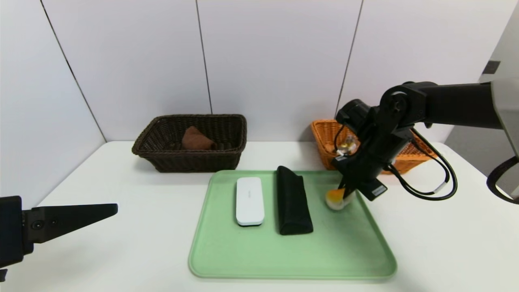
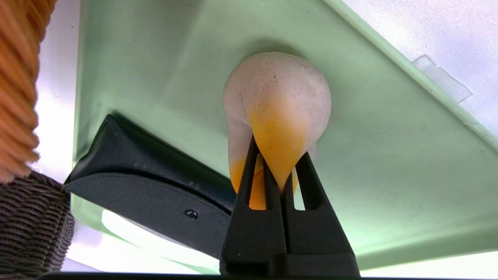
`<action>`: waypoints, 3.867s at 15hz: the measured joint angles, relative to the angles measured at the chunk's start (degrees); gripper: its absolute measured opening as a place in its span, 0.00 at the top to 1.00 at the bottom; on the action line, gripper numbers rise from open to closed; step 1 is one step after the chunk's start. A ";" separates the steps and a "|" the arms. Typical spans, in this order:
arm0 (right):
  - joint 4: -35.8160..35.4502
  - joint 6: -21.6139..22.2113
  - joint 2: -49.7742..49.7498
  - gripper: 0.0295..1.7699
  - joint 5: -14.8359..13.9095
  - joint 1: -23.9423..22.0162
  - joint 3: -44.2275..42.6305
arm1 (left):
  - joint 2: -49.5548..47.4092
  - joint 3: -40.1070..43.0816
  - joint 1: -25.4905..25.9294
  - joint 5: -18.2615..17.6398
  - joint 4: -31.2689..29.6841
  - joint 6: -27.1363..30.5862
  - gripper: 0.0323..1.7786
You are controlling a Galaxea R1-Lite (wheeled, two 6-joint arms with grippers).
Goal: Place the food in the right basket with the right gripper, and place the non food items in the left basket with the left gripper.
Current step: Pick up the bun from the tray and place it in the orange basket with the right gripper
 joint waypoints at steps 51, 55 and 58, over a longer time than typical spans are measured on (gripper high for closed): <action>-27.51 -21.05 -1.06 0.21 -3.69 -18.96 -6.56 | 1.95 -0.51 -0.11 -0.20 -1.71 0.55 0.05; -25.94 -25.05 -3.91 0.14 -8.81 -17.25 -6.58 | 3.23 -1.54 -0.18 -0.54 -2.04 0.66 0.05; -23.50 -30.89 -3.97 0.11 -13.23 -16.57 -6.25 | 3.58 -1.65 -0.20 -0.61 -2.04 0.63 0.05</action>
